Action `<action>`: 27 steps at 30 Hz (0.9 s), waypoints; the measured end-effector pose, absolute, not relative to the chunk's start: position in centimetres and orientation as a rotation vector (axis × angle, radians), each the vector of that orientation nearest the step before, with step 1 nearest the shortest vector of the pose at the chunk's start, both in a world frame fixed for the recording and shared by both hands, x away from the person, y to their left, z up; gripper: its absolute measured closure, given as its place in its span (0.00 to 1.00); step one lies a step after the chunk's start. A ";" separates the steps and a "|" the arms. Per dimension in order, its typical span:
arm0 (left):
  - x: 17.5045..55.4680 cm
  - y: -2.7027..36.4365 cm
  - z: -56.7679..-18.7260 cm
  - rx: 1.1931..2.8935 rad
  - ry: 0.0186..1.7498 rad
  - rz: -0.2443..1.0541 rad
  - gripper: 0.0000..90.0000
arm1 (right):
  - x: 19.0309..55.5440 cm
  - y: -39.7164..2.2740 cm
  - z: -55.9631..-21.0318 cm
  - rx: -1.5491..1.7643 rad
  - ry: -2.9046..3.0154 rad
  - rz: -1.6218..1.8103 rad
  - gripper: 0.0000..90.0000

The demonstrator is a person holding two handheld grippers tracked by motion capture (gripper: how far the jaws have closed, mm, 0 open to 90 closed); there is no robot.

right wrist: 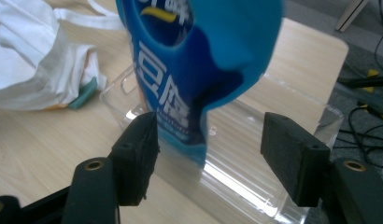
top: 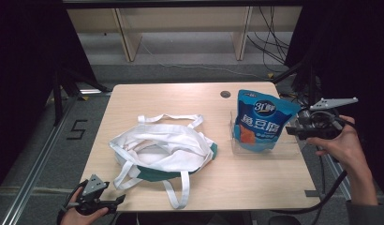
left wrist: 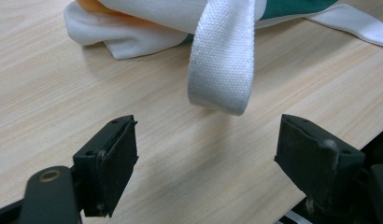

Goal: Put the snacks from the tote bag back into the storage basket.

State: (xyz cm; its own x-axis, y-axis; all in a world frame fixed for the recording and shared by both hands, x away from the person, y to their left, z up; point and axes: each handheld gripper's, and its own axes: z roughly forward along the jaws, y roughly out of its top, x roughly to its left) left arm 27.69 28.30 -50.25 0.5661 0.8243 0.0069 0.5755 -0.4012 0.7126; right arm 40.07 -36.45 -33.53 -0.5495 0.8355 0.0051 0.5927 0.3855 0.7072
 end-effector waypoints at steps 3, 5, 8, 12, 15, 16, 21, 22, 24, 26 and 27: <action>27.7 28.3 -50.3 2.125 1.118 0.475 0.22 | 40.1 -36.3 -34.9 1.214 2.326 0.959 0.56; 27.6 28.2 -50.3 2.113 1.125 0.483 0.22 | 40.2 -36.1 -35.7 1.208 2.353 0.954 0.70; 27.7 28.3 -50.2 2.128 1.120 0.477 0.22 | 40.2 -35.5 -36.8 1.218 2.337 0.966 0.87; 27.7 28.4 -50.2 2.143 1.080 0.485 0.22 | 40.9 -35.3 -38.0 1.180 2.337 0.939 1.00; 27.7 28.4 -50.2 2.137 1.083 0.490 0.22 | 41.3 -35.1 -38.5 1.185 2.370 0.912 1.00; 27.7 28.4 -50.2 2.136 1.083 0.490 0.22 | 41.5 -35.0 -38.8 1.182 2.366 0.911 1.00; 27.7 28.4 -50.2 2.144 1.084 0.480 0.22 | 42.2 -34.9 -39.5 1.178 2.342 0.933 1.00; 27.7 28.4 -50.2 2.141 1.085 0.478 0.22 | 42.1 -34.9 -39.5 1.216 2.338 0.916 1.00; 27.7 28.4 -50.2 2.141 1.076 0.479 0.22 | 42.3 -35.2 -39.5 1.190 2.343 0.884 1.00; 27.7 28.4 -50.3 2.130 1.079 0.478 0.22 | 42.5 -35.2 -39.7 1.200 2.329 0.896 1.00; 27.7 28.4 -50.2 2.144 1.072 0.479 0.22 | 42.5 -35.2 -39.7 1.205 2.329 0.894 1.00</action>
State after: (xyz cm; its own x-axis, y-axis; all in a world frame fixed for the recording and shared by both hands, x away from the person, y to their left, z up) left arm 27.74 28.42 -50.21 0.5923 0.8054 0.0218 0.5541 -0.4268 0.7147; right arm 42.49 -35.18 -39.72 -0.5666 0.8233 -0.0335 0.5895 0.4335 0.6816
